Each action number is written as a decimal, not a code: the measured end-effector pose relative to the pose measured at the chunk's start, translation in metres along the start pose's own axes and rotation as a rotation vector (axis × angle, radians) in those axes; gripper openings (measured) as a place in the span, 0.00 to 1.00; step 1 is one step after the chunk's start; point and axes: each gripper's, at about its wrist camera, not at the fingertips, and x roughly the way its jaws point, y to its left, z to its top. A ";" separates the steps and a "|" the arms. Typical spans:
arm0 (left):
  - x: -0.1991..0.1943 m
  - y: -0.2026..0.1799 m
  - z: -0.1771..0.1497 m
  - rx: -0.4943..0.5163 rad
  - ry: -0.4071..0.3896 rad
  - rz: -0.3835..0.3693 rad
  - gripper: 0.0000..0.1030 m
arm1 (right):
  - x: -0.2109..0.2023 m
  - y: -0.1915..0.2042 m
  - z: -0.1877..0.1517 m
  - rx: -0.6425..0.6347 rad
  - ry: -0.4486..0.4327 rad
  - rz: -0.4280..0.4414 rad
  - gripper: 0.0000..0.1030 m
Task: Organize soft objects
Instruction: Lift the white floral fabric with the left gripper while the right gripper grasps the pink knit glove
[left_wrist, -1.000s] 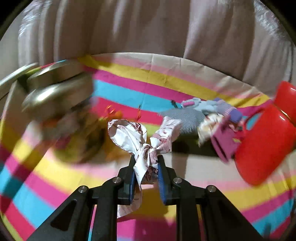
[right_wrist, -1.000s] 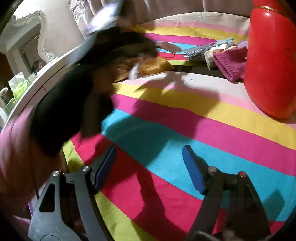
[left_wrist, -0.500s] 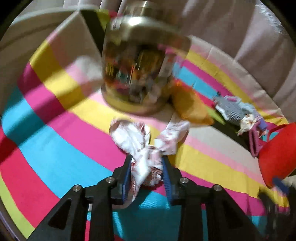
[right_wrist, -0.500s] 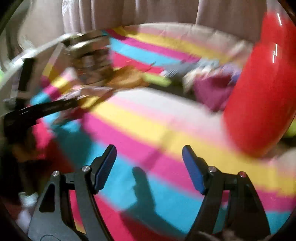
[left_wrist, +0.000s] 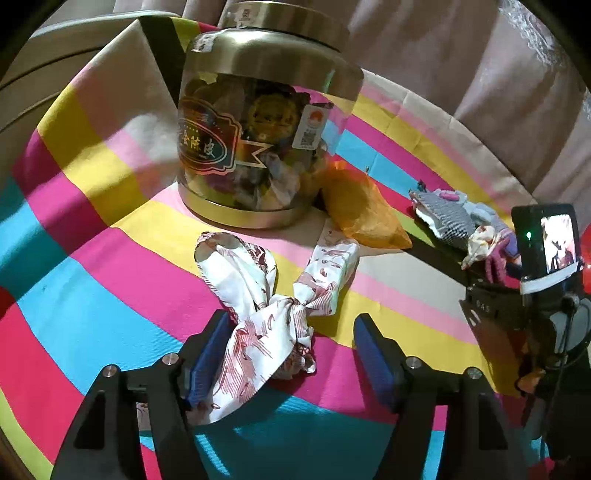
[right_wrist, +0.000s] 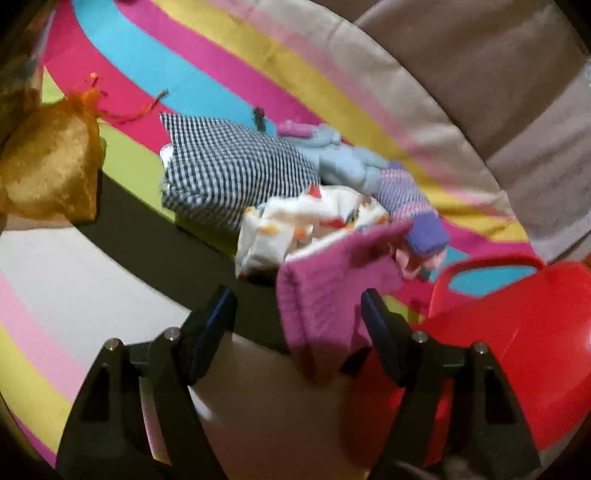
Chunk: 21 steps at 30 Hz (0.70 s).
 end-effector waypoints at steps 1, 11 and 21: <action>0.000 0.001 0.000 -0.004 -0.001 -0.005 0.68 | -0.001 -0.002 0.001 -0.004 0.010 0.008 0.50; -0.003 0.002 -0.001 -0.008 -0.003 -0.008 0.68 | -0.128 -0.055 -0.078 0.240 -0.288 0.707 0.16; -0.004 0.003 -0.001 -0.007 -0.003 -0.007 0.68 | -0.112 -0.090 -0.122 0.343 -0.173 0.653 0.73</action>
